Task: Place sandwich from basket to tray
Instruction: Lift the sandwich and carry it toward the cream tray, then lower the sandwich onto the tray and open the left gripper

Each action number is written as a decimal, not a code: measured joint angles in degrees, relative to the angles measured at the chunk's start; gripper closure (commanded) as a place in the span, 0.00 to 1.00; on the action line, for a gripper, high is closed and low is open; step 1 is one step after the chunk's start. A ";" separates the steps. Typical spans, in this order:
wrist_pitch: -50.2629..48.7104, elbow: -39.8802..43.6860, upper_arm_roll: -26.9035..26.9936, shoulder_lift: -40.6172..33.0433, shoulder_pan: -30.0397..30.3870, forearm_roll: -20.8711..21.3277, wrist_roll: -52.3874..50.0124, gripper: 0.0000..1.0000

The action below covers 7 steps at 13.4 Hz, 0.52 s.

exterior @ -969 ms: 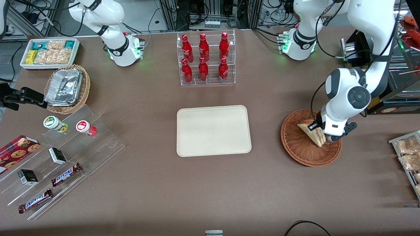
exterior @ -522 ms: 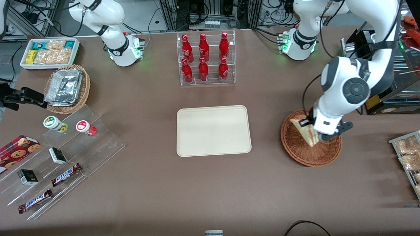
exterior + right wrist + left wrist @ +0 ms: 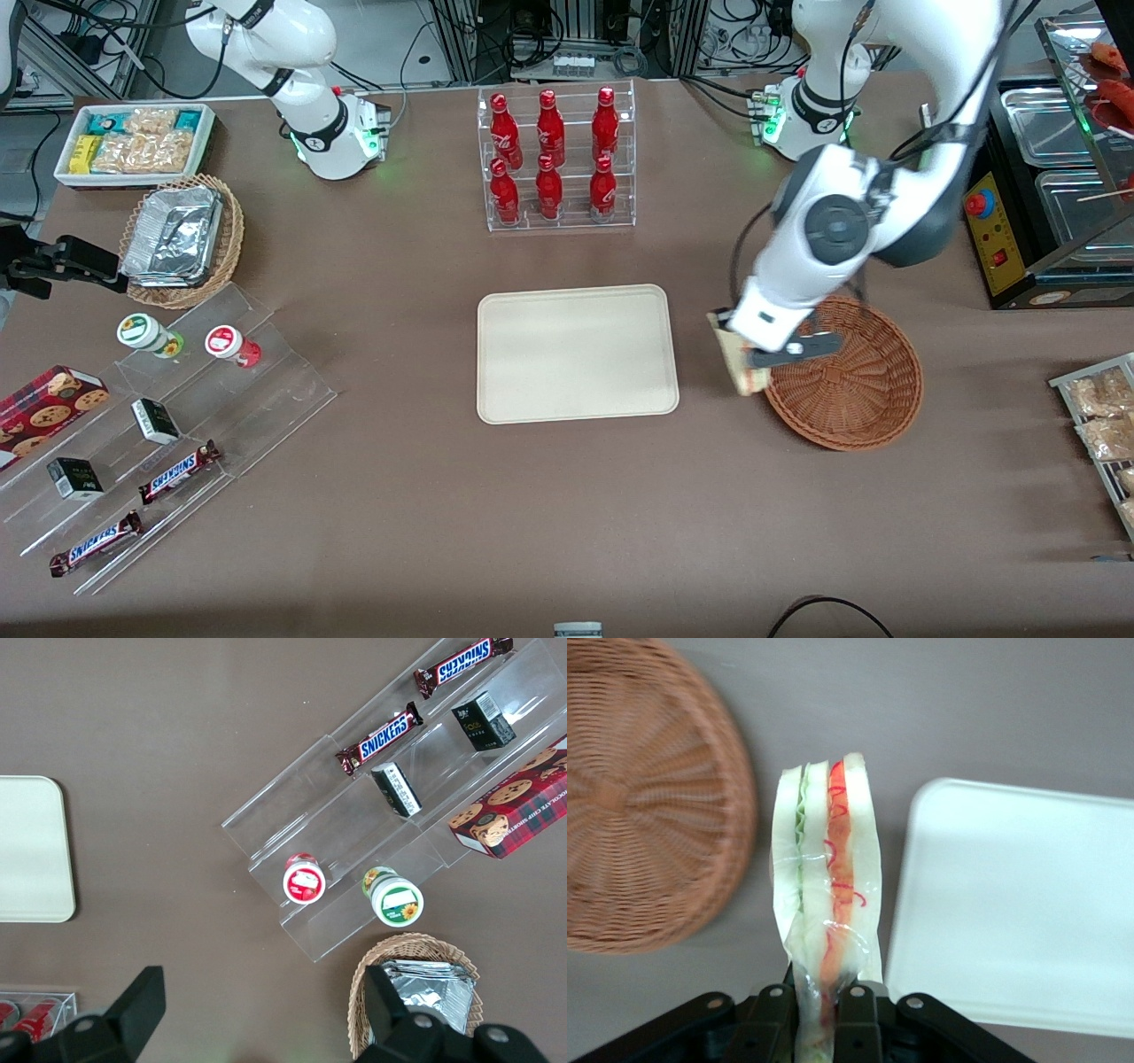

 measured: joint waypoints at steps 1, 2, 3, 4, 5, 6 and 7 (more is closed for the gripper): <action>-0.01 1.85 -0.14 1.83 -2.17 -0.01 -0.60 1.00; -0.01 3.78 -0.20 3.69 -4.29 0.00 -1.84 1.00; -0.11 5.75 -0.25 5.51 -6.19 0.01 -3.02 1.00; -0.59 7.97 -0.27 7.44 -8.04 0.04 -3.90 1.00; -1.13 10.22 -0.27 9.48 -9.78 0.33 -4.26 1.00; -1.46 12.20 -0.27 11.55 -11.26 1.18 -4.52 1.00; -1.52 13.90 -0.28 13.58 -12.49 2.11 -4.69 1.00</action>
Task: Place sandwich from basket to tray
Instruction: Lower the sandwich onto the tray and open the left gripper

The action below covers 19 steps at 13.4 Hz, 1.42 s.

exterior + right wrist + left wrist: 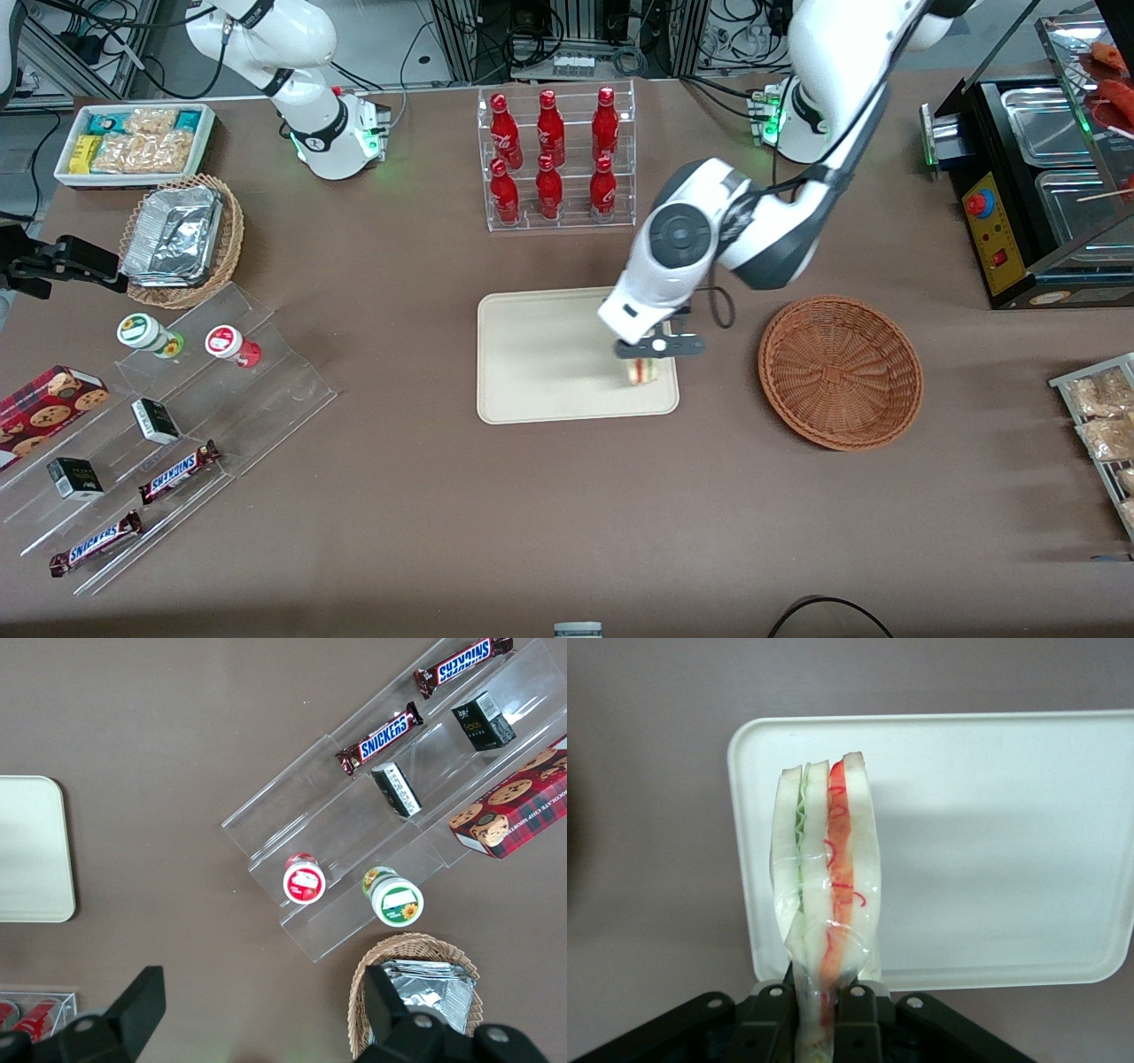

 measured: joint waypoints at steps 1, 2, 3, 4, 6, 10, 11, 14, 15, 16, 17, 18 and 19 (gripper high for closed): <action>0.00 1.79 0.02 2.00 -1.24 0.59 -0.06 1.00; 0.00 3.92 0.07 4.04 -2.66 1.26 -0.19 1.00; -0.03 6.16 0.16 6.07 -4.16 2.66 -0.97 1.00; -0.14 8.12 0.20 7.89 -5.38 4.64 -2.60 1.00; -0.29 11.23 0.24 11.02 -6.96 7.11 -5.09 1.00; -0.43 16.28 0.31 16.10 -8.42 7.58 -6.98 1.00; -0.43 17.04 0.31 17.00 -8.59 7.61 -7.11 1.00; -0.45 18.32 0.34 18.88 -8.92 7.62 -7.15 1.00; -0.44 18.44 0.34 19.20 -9.04 7.62 -7.19 1.00; -0.44 18.56 0.34 19.40 -9.14 7.62 -7.35 1.00; -0.42 18.63 0.34 19.50 -9.19 7.62 -7.73 1.00; -0.41 18.68 0.34 19.57 -9.25 7.62 -8.29 1.00; -0.41 18.76 0.34 19.66 -9.33 7.63 -8.81 1.00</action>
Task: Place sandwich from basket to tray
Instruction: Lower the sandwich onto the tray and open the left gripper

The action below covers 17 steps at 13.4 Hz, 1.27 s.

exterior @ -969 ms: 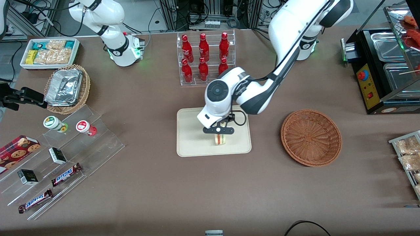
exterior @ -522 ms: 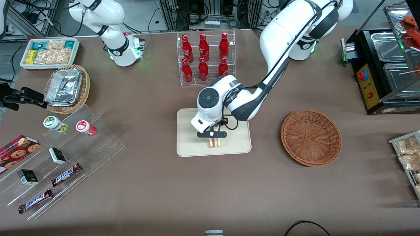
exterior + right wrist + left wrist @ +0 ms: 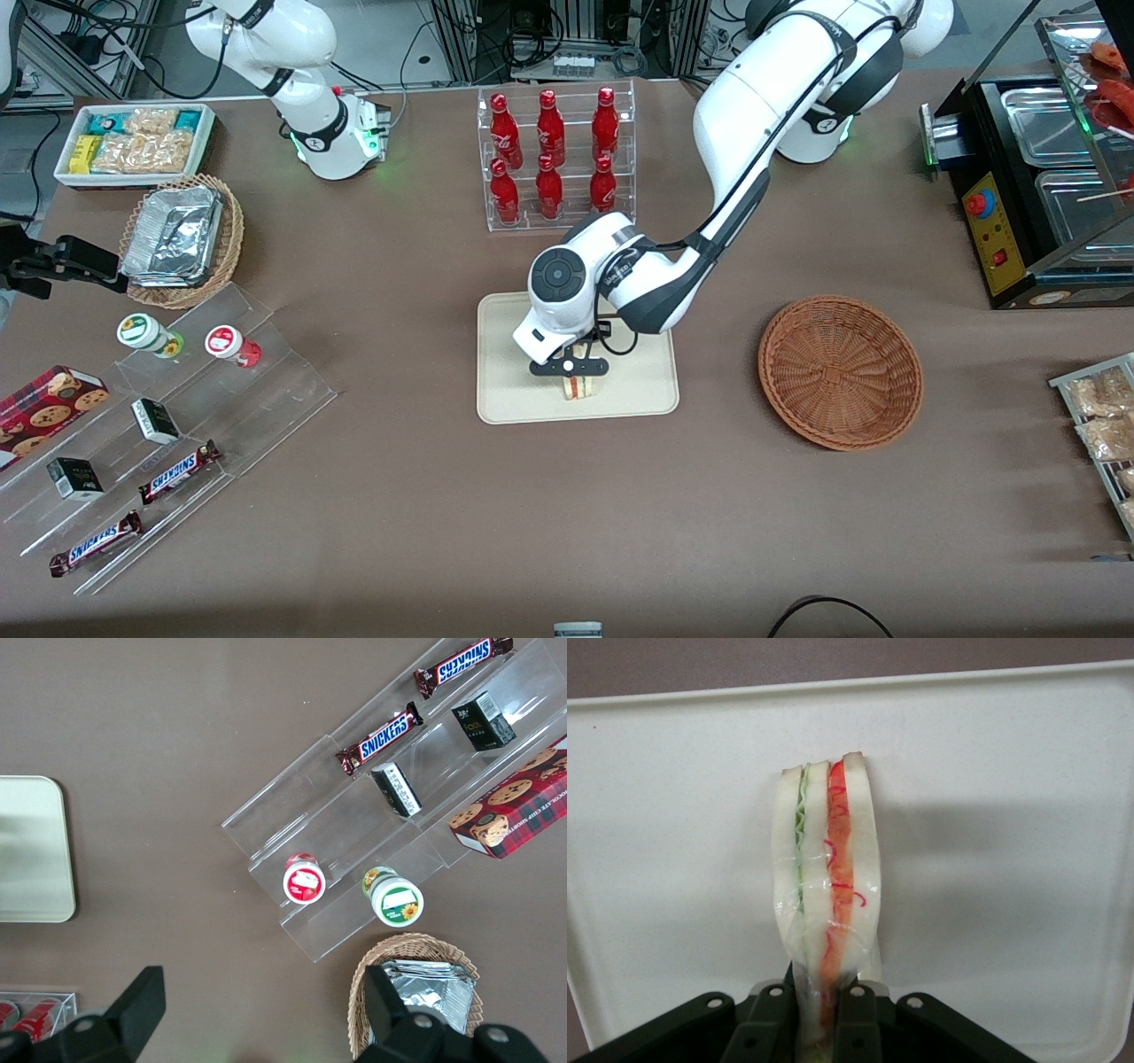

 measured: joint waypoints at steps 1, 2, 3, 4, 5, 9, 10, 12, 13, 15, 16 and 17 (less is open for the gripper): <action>0.00 0.09 0.00 0.12 -0.07 0.00 -0.45 1.00; 0.02 0.13 0.00 0.24 -0.12 0.00 -0.78 1.00; 0.04 0.15 0.00 0.35 -0.15 0.00 -0.98 0.66; 0.04 0.17 0.00 0.44 -0.22 0.00 -1.05 0.29; 0.04 0.18 0.00 0.51 -0.40 0.01 -1.08 0.00; 0.17 0.19 0.00 0.60 -0.88 0.06 -1.15 0.00; 0.19 0.23 0.01 0.61 -0.88 0.07 -1.15 0.00; 0.19 0.61 0.05 0.59 -0.88 0.08 -1.16 0.00; 0.08 1.03 0.05 0.53 -0.88 0.09 -1.18 0.00; -1.20 2.25 0.08 -0.11 -0.82 0.09 -1.18 0.00; -2.82 3.24 0.11 -0.63 -0.71 0.08 -1.18 0.00; -5.20 4.52 0.12 -1.28 -0.54 0.08 -1.18 0.00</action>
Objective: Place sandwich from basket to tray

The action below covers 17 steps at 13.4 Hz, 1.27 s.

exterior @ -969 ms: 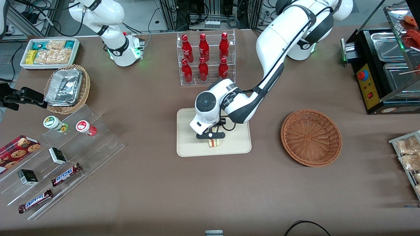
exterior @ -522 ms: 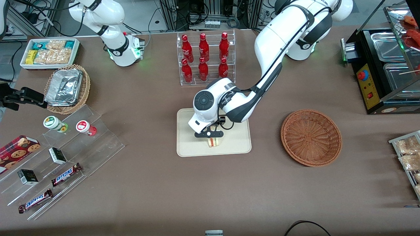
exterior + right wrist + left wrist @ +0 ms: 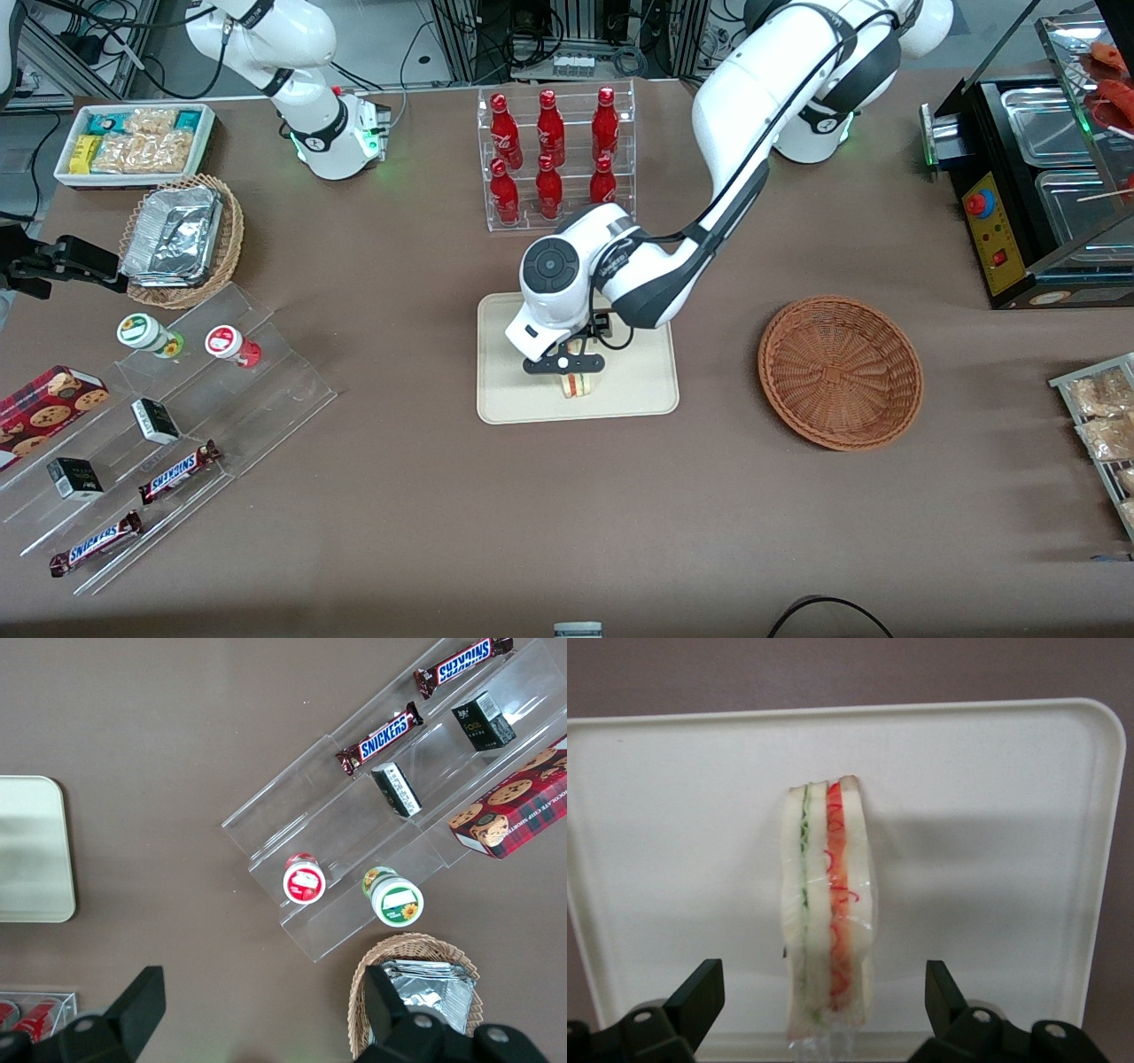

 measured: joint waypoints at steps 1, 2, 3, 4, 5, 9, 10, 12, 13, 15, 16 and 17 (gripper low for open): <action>-2.50 1.33 0.00 -0.93 0.15 0.00 0.00 0.00; -4.59 2.31 0.00 -2.17 0.25 0.00 0.00 0.00; -6.28 2.84 0.04 -3.64 0.35 0.00 0.13 0.00; -8.03 3.08 0.06 -5.16 0.63 0.00 0.83 0.00; -9.55 3.20 0.11 -6.60 1.19 -0.01 2.22 0.00; -13.14 3.30 0.26 -11.78 5.32 -0.88 4.86 0.00; -14.05 3.26 0.31 -12.76 6.79 -1.09 5.05 0.00; -15.16 2.85 0.38 -14.11 9.92 -2.20 6.90 0.00; -15.22 2.07 0.39 -14.77 11.44 -2.88 8.92 0.00; -15.22 -0.37 0.42 -16.45 14.09 -4.00 12.67 0.00; -15.23 -1.33 0.43 -17.25 15.13 -4.29 13.69 0.00; -15.33 -1.93 0.43 -17.83 15.78 -4.43 14.14 0.00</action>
